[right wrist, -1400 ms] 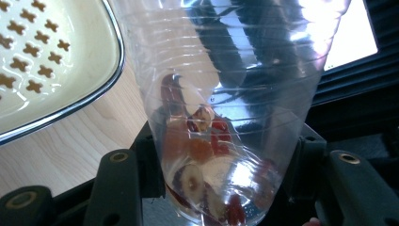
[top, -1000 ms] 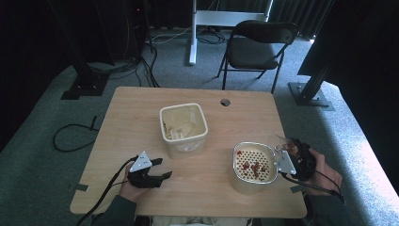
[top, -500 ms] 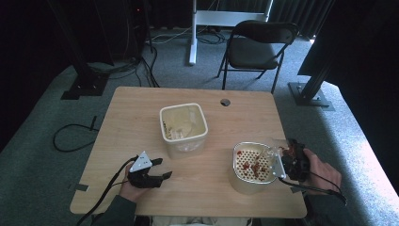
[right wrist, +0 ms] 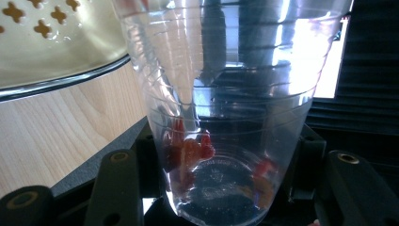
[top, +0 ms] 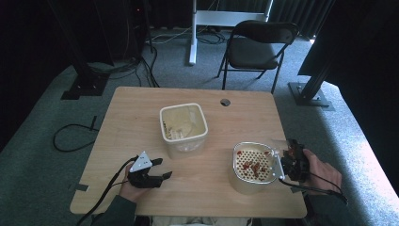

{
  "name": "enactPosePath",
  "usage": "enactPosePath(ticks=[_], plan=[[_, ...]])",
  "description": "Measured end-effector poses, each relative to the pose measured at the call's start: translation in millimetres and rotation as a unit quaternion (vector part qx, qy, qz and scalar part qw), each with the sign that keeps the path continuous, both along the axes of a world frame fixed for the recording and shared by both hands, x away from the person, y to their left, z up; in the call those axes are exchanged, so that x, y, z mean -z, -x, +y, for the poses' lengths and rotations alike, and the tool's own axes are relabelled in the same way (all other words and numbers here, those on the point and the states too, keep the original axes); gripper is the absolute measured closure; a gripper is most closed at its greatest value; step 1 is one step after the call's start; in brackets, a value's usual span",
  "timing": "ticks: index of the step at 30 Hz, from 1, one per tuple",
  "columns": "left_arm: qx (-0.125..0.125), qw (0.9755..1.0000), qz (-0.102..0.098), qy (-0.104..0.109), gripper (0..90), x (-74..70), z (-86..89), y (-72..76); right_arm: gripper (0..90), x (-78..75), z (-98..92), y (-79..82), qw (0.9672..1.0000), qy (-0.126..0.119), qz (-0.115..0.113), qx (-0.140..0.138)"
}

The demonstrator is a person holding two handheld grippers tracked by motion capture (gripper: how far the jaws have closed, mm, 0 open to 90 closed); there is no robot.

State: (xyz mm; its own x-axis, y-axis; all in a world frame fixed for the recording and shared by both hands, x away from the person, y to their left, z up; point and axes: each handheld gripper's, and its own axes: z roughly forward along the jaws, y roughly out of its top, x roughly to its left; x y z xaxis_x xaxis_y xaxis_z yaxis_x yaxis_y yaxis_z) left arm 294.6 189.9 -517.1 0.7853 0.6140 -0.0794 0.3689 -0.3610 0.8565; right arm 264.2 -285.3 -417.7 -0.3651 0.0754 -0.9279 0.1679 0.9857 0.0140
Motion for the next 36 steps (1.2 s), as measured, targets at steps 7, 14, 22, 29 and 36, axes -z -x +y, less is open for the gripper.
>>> enactPosePath(ticks=[7, 14, 22, 29, 36], plan=[[0.0, 1.0, -0.001, 0.0, 31.4, -0.3, 0.3, 0.2, 45.3, 1.3, 2.3, 0.0, 0.9998, 0.021, -0.001, -0.002], [0.0, 1.0, -0.001, 0.0, 31.4, -0.4, 0.4, 0.2, 45.2, 2.3, 2.3, 0.4, 0.9996, 0.029, -0.002, 0.0], [0.001, 1.0, 0.0, -0.001, 31.4, -0.1, 0.1, 0.2, 45.3, 2.2, 1.3, 0.6, 0.9995, 0.031, -0.004, 0.001], [0.001, 1.0, -0.001, -0.001, 31.4, -0.4, 0.3, 0.3, 45.2, 2.4, 2.3, 0.4, 0.9993, 0.037, -0.002, 0.0], [0.001, 1.0, -0.001, -0.001, 31.4, -0.3, 0.4, 0.2, 45.2, 3.7, 2.9, 0.8, 0.9994, 0.035, -0.001, -0.001]])
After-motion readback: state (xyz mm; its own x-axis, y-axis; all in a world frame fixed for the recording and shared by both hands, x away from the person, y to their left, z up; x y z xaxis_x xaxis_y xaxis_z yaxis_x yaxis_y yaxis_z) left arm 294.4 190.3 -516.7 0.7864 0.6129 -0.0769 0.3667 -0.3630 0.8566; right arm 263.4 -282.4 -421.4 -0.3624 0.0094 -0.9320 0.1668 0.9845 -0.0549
